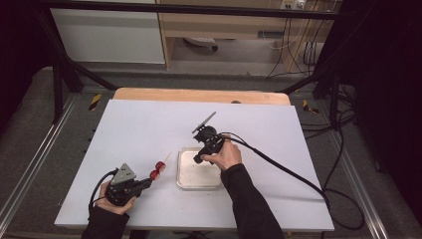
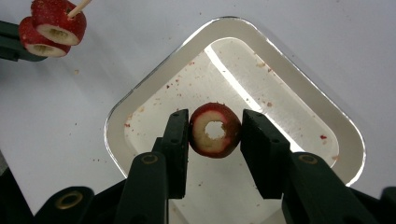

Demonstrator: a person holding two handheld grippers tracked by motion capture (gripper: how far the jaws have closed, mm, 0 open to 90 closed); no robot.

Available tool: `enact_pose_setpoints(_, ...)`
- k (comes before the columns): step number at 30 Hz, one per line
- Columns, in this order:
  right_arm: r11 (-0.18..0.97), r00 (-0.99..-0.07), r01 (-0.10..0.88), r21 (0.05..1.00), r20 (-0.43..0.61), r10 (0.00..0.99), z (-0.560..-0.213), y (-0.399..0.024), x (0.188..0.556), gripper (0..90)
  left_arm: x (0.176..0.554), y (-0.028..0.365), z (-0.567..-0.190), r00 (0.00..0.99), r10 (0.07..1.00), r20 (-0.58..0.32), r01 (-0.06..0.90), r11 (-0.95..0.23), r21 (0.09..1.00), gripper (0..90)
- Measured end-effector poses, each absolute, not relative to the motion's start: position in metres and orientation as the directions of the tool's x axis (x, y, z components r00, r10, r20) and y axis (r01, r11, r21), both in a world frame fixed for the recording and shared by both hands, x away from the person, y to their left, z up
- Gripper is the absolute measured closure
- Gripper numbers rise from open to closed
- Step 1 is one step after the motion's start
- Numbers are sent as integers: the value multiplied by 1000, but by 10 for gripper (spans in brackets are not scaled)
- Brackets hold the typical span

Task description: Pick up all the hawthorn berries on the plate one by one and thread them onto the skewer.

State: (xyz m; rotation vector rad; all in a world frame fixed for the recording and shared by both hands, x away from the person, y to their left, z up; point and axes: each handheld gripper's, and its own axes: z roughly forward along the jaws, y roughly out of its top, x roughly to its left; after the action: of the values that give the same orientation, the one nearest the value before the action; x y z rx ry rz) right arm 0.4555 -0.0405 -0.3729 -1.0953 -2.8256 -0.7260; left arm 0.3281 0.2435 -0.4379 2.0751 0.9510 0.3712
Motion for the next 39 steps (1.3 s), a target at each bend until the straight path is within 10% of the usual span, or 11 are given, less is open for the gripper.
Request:
enact_pose_setpoints(12, 545, -737, 648, 532, 258, 625, -369, -73, 439, 631, 321, 230, -435, 682, 728, -67, 482, -379, 790, 884)
enact_pose_setpoints(39, -114, -609, 605, 788, 549, 572, -395, -144, 402, 631, 322, 166, -420, 655, 751, -79, 452, -306, 838, 884)
